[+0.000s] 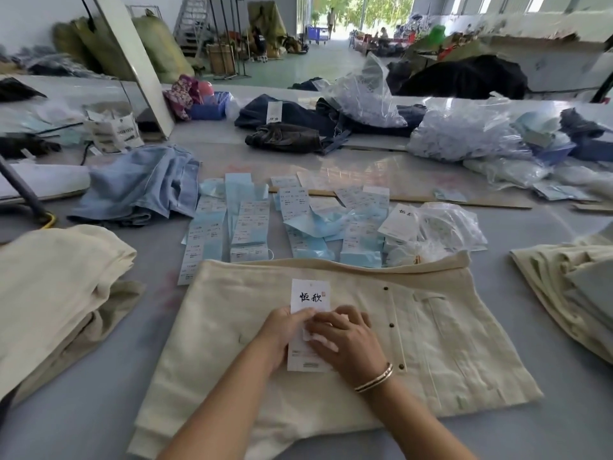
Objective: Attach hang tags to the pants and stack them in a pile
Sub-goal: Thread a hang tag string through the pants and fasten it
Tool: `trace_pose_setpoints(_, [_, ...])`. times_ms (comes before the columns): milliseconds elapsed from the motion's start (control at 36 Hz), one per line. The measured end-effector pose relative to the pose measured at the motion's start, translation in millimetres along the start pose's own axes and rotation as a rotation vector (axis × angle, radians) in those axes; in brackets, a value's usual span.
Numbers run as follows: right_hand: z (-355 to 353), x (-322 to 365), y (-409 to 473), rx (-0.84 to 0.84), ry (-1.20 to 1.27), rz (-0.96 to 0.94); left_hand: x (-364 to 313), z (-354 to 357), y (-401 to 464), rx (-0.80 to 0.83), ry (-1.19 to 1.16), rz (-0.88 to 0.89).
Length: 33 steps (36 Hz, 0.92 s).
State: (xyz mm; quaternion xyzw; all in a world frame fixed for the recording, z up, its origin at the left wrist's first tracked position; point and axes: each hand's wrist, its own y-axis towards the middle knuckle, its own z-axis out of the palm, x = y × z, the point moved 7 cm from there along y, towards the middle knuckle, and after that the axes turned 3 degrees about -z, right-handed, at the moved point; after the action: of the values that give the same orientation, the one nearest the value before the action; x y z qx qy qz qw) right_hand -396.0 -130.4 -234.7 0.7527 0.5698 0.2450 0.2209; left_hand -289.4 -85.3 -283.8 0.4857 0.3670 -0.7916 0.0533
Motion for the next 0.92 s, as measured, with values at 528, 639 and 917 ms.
trace_pose_setpoints(528, [-30, -22, -11, 0.36, 0.12, -0.117, -6, -13, 7, -0.372, 0.372, 0.317])
trace_pose_setpoints(639, [-70, -119, 25, 0.073, 0.231, 0.339, 0, 0, -13, -0.4, 0.508, 0.571])
trace_pose_setpoints(917, [-56, -293, 26, 0.349, -0.086, 1.02, -4, 8, -13, -0.45, 0.587, 0.634])
